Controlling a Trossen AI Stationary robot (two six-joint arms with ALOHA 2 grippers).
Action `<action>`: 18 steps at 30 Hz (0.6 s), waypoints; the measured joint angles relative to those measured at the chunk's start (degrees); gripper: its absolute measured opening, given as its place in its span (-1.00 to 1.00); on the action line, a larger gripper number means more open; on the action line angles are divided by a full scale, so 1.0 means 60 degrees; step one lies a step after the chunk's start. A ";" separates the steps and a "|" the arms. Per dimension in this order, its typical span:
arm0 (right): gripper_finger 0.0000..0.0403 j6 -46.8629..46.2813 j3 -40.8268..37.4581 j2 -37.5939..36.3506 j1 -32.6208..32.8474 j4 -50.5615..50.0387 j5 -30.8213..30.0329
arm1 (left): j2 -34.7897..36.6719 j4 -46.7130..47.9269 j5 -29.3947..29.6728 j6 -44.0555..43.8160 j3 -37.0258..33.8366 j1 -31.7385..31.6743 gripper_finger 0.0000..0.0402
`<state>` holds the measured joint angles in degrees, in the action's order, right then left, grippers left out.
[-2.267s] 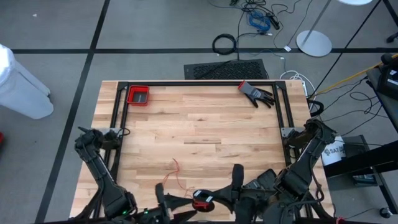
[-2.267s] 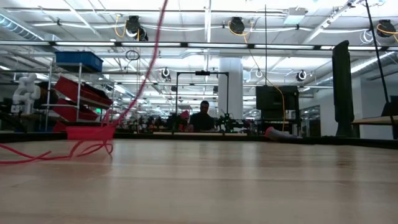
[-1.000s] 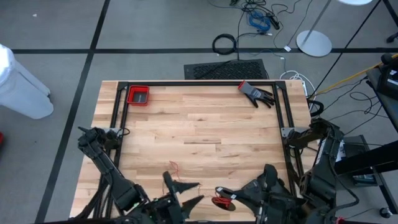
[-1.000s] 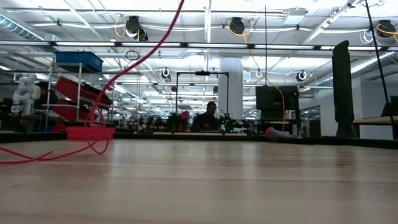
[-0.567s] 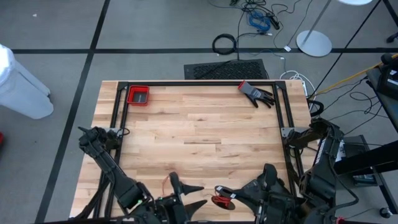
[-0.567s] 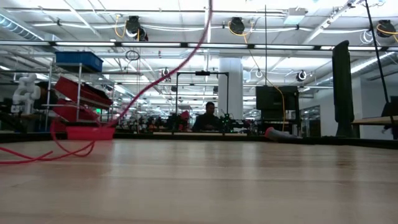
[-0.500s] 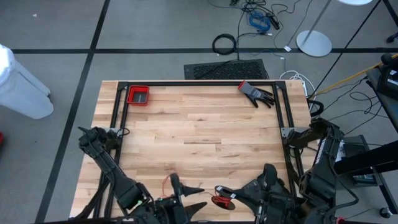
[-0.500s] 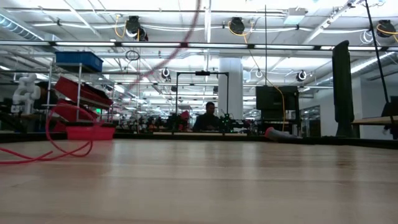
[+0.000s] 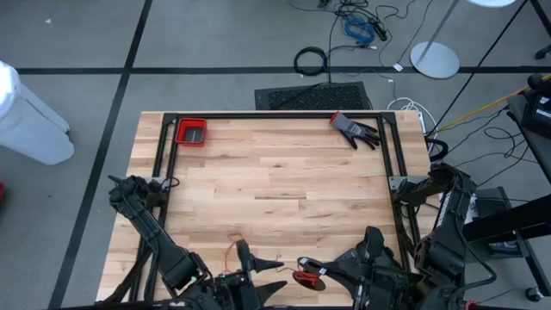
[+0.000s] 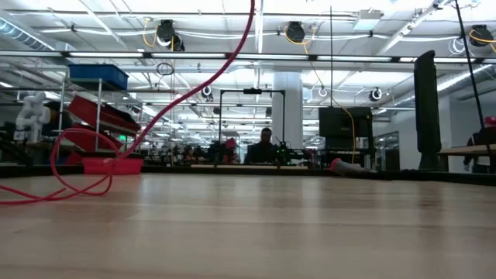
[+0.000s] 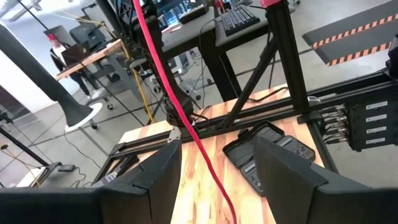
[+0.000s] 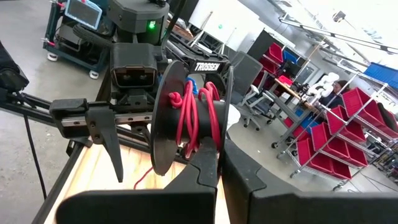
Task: Coil cords
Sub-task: Coil the red wire onto the spool
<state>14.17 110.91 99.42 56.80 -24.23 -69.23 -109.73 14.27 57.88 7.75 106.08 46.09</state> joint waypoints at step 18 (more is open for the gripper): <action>-1.00 0.0001 0.0000 0.0000 0.0000 -0.0004 0.0004 | 0.0000 0.0046 0.0002 0.0004 0.0000 0.0000 -0.15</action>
<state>14.18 110.91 99.42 56.80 -24.25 -69.21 -109.73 14.55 57.89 7.77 106.08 46.09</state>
